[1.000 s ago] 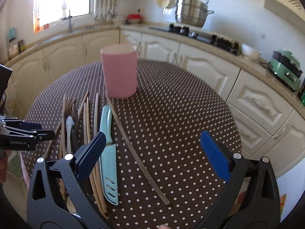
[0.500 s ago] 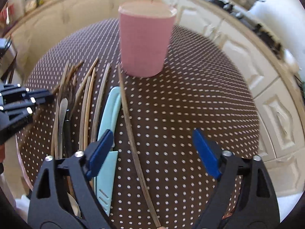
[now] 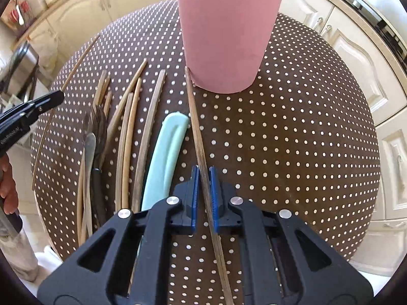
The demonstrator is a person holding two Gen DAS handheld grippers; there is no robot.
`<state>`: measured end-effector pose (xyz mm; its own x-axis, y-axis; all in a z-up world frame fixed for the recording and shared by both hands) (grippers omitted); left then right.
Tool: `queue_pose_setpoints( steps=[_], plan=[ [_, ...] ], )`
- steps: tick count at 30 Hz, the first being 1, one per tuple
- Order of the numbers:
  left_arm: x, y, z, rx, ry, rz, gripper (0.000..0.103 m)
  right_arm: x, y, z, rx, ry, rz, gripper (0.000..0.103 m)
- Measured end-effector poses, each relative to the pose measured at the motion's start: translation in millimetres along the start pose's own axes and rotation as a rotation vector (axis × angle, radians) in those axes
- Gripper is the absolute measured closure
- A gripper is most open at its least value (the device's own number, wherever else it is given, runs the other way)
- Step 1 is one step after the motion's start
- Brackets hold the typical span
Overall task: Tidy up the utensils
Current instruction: 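Grasp a wooden chopstick with the right tool while the left tool grasps another, then lift both chopsticks over the pink cup and open both tools to drop them in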
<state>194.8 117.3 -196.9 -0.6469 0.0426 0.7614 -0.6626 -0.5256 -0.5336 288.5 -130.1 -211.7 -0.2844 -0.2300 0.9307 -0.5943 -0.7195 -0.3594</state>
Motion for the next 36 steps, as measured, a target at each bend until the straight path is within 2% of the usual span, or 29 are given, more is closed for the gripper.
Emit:
queue_pose_setpoints(
  steps=[3, 7, 11, 14, 17, 19, 20, 22, 28, 36],
  plan=[
    [9, -7, 17, -0.017, 0.105, 0.049, 0.098, 12, 2, 6, -0.034, -0.029, 0.075, 0.095],
    [22, -11, 38, -0.058, 0.184, 0.107, 0.098, 38, 9, 10, -0.067, -0.085, 0.176, 0.096],
    [30, -22, 70, -0.102, 0.298, 0.174, 0.097, 73, 7, 10, -0.083, -0.096, 0.318, 0.097],
    [31, -32, 102, -0.123, 0.403, 0.227, 0.097, 100, -5, 16, -0.095, -0.067, 0.436, 0.097],
    [40, -41, 127, -0.162, 0.480, 0.318, 0.097, 132, -19, 22, -0.133, -0.027, 0.564, 0.097],
    [45, -48, 145, -0.177, 0.555, 0.395, 0.097, 152, -29, 30, -0.161, 0.032, 0.650, 0.097],
    [47, -49, 154, -0.181, 0.569, 0.428, 0.097, 159, -35, 31, -0.168, 0.051, 0.685, 0.097],
    [48, -57, 168, -0.189, 0.622, 0.489, 0.097, 172, -46, 41, -0.206, 0.055, 0.768, 0.097],
    [55, -75, 198, -0.188, 0.642, 0.639, 0.097, 185, -74, 71, -0.302, 0.130, 0.970, 0.097],
    [32, -102, 217, -0.185, 0.631, 0.736, 0.097, 196, -89, 85, -0.349, 0.203, 1.137, 0.096]
  ],
)
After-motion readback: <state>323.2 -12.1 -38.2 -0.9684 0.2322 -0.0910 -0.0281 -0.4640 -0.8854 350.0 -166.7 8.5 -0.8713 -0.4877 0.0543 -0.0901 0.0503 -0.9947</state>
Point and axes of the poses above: each gripper's, at about its wrist camera, not at the fingertips, and x roughly against the way its jaws point, z to its right, y to its underside, the point moved 5 cm from there along -x, roughly the way its jaws point, and after that the axes turned 13 degrees about x, right-handed, at the moved point
